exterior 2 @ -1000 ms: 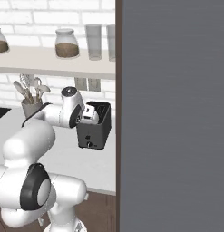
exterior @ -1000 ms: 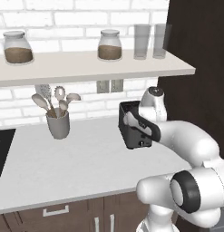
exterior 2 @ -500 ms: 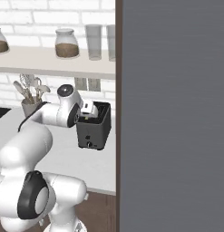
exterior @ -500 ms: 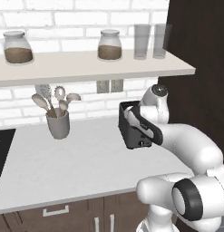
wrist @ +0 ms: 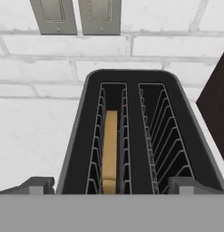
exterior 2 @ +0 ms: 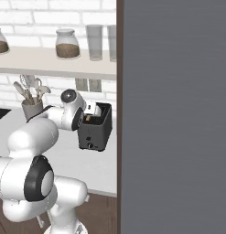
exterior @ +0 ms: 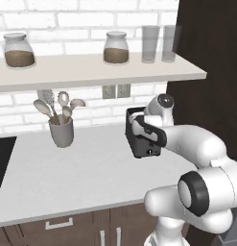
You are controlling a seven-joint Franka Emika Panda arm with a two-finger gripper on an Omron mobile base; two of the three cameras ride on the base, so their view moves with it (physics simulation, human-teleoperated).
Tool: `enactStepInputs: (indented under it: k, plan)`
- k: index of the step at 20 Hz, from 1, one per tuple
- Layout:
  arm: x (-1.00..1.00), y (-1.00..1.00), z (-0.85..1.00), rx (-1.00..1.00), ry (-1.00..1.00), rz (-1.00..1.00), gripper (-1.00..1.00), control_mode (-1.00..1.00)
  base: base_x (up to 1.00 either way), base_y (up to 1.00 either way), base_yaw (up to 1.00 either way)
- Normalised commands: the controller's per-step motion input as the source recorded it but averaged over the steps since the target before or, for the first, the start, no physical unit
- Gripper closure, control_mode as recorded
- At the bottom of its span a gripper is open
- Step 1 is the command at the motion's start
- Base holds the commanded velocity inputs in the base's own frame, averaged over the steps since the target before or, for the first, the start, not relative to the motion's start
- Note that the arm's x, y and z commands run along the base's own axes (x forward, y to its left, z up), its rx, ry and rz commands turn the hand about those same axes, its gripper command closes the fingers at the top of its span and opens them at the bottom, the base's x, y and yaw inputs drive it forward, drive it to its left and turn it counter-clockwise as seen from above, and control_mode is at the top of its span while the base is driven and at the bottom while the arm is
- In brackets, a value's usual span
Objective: Start the toaster. Once the lever pops up, take the bread to the plate on the dining counter.
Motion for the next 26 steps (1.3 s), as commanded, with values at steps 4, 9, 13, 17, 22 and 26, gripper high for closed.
enactStepInputs:
  k: [4, 9, 13, 17, 22, 26]
  plan:
    - [0.09, 0.0, -0.08, 0.0, -0.01, 0.0, -1.0, -1.0, 0.0, 0.0, 0.0]
    - [0.0, 0.0, -0.07, 0.0, 0.0, 0.0, -1.0, -1.0, 0.0, 0.0, 0.0]
    - [0.0, 0.0, -0.01, 0.0, 0.0, 0.0, -1.0, -1.0, 0.0, 0.0, 0.0]
    - [0.0, 0.0, 0.0, 0.0, 0.0, 0.0, -1.0, -1.0, 0.0, 0.0, 0.0]
    - [0.0, 0.0, 0.0, 0.0, 0.0, 0.0, -1.0, -1.0, 0.0, 0.0, 0.0]
    - [0.0, 0.0, 0.0, 0.0, 0.0, 0.0, -1.0, -1.0, 0.0, 0.0, 0.0]
